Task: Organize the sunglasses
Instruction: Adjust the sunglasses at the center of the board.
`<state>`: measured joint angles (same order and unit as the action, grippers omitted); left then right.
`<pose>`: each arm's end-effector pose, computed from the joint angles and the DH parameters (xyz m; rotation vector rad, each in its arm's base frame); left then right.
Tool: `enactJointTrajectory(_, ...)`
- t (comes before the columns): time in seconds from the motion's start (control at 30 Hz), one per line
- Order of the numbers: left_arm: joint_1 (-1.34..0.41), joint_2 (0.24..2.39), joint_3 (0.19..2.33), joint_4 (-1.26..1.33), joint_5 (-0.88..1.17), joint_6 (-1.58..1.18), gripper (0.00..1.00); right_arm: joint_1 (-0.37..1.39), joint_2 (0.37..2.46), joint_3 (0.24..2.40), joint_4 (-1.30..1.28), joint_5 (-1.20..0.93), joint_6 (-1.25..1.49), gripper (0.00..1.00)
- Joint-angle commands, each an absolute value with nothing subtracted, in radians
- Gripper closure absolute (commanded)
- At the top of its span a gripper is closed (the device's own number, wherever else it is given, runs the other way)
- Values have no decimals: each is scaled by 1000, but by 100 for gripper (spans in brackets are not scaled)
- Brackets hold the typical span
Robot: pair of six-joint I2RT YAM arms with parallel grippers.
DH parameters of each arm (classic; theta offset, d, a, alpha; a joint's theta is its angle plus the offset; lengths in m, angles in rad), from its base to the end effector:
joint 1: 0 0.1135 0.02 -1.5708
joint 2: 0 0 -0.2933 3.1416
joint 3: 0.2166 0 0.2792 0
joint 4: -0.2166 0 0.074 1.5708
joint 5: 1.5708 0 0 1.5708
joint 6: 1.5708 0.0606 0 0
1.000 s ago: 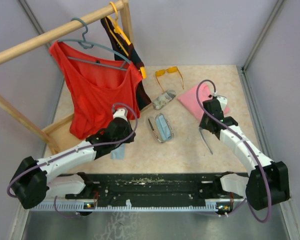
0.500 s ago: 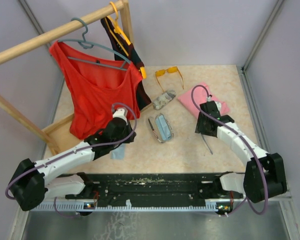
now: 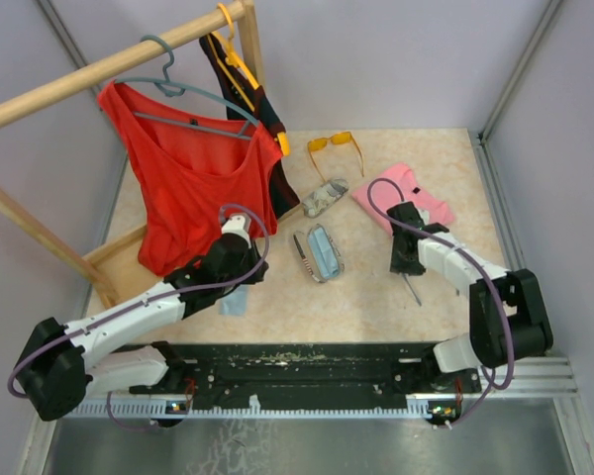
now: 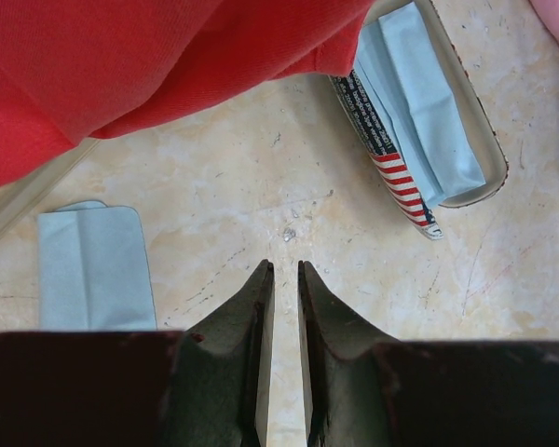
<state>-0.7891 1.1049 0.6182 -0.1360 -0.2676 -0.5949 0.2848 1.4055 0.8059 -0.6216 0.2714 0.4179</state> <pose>0.1980 -0.1767 0.2238 0.0623 2.2104 -0.4936 0.2695 0.0620 0.1741 0.2460 2.7060 -0.1831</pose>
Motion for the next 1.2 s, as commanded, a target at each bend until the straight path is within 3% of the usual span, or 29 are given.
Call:
enactJointTrajectory(0.0, -782, 1081, 606, -146, -269, -579, 78, 282, 1422, 845, -588, 313, 410, 69)
enactJointTrajectory(0.47, -782, 1051, 610, -171, -273, -584, 79, 282, 1387, 853, -517, 244, 498, 97)
enactJointTrajectory(0.77, -782, 1023, 605, -191, -273, -595, 79, 285, 1468, 897, -447, 136, 611, 100)
enactJointTrajectory(0.9, -782, 1003, 598, -200, -276, -601, 79, 308, 1509, 930, -431, 118, 642, 83)
enactJointTrajectory(1.17, -782, 979, 579, -209, -290, -605, 78, 318, 1464, 984, -475, 120, 606, 67)
